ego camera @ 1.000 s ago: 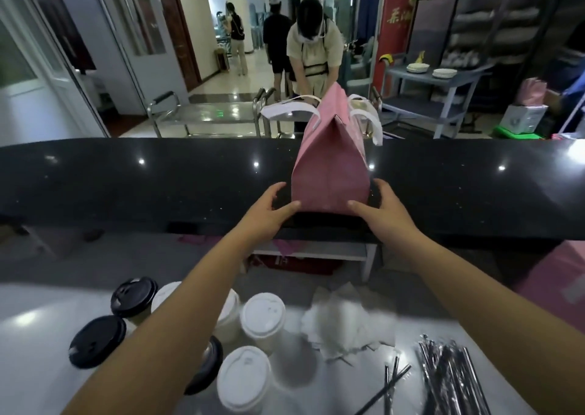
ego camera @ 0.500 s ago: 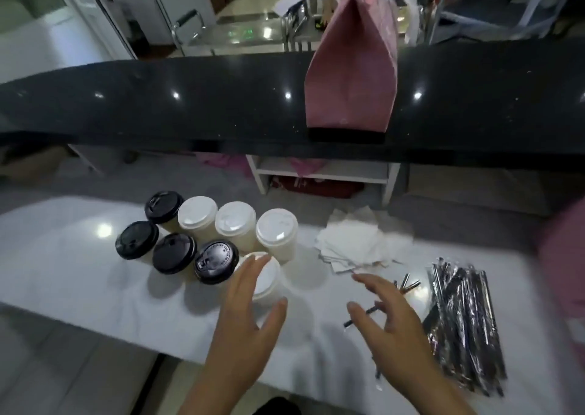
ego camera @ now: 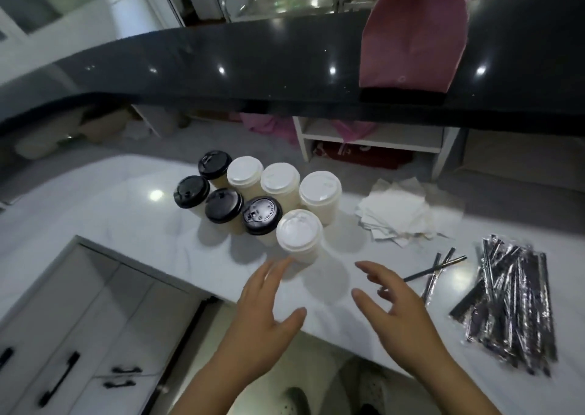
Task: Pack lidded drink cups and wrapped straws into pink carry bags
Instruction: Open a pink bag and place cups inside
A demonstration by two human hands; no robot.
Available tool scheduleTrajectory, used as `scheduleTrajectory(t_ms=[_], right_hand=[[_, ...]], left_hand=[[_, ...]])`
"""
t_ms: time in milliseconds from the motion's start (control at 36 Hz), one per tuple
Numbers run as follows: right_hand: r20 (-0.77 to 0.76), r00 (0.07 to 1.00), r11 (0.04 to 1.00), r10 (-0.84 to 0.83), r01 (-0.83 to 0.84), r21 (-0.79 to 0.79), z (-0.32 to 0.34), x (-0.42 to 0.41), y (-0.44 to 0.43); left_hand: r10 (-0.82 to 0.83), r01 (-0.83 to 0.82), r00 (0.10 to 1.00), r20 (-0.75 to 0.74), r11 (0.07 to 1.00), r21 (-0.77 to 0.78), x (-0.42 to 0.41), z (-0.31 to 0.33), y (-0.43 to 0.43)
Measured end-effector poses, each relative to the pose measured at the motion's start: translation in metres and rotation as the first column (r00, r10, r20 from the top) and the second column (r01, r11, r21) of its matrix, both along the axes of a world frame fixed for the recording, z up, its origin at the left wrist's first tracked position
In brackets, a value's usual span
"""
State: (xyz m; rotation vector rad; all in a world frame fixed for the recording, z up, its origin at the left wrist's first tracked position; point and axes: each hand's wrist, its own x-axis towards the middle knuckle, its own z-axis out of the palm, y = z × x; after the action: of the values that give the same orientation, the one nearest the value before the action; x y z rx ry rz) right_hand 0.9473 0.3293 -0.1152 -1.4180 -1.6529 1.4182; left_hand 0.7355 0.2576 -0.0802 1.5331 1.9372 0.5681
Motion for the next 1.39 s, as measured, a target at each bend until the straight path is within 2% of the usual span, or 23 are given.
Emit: scheduleTrajectory(t_ms=[139, 278, 389, 500, 639, 722, 889, 1028, 1194, 1389], right_hand=[[0.121, 0.991, 0.996, 0.057, -0.065, 0.068, 0.017, -0.032, -0.023], [0.251, 0.949, 0.969, 0.192, -0.224, 0.106, 0.02, -0.107, -0.068], [0.338, 0.839, 0.868, 0.425, -0.484, 0.109, 0.021, -0.192, -0.111], [0.39, 0.739, 0.764, 0.55, -0.633, 0.121, 0.021, -0.28, -0.151], [0.468, 0.566, 0.579, 0.678, -0.804, 0.134, 0.012, -0.37, -0.197], [0.494, 0.482, 0.49, 0.724, -0.863, 0.123, 0.017, -0.411, -0.214], [0.562, 0.331, 0.344, 0.758, -0.935, 0.086, 0.002, -0.497, -0.236], [0.535, 0.226, 0.225, 0.814, -0.972, 0.068, -0.008, -0.582, -0.25], [0.473, 0.228, 0.165, 0.851, -0.971, 0.171, 0.012, -0.71, -0.245], [0.389, 0.304, 0.15, 0.869, -0.913, 0.378, 0.071, -0.859, -0.227]], left_hand=[[0.042, -0.044, 0.998, 0.045, 0.998, 0.046, -0.042, 0.004, -0.023], [0.166, -0.173, 0.978, 0.126, 0.984, 0.042, -0.11, 0.007, -0.081], [0.329, -0.336, 0.934, 0.143, 0.942, 0.026, -0.184, 0.001, -0.152], [0.472, -0.473, 0.88, 0.052, 0.881, 0.025, -0.248, -0.008, -0.231], [0.668, -0.668, 0.744, -0.006, 0.743, -0.031, -0.3, -0.019, -0.316], [0.749, -0.748, 0.661, 0.051, 0.662, -0.039, -0.318, -0.024, -0.353], [0.861, -0.859, 0.494, 0.117, 0.505, -0.087, -0.356, -0.039, -0.398], [0.913, -0.907, 0.397, 0.098, 0.406, -0.111, -0.399, -0.042, -0.424], [0.955, -0.955, 0.295, 0.028, 0.295, -0.023, -0.503, -0.009, -0.434], [0.956, -0.938, 0.276, -0.103, 0.291, 0.188, -0.633, 0.076, -0.408]])
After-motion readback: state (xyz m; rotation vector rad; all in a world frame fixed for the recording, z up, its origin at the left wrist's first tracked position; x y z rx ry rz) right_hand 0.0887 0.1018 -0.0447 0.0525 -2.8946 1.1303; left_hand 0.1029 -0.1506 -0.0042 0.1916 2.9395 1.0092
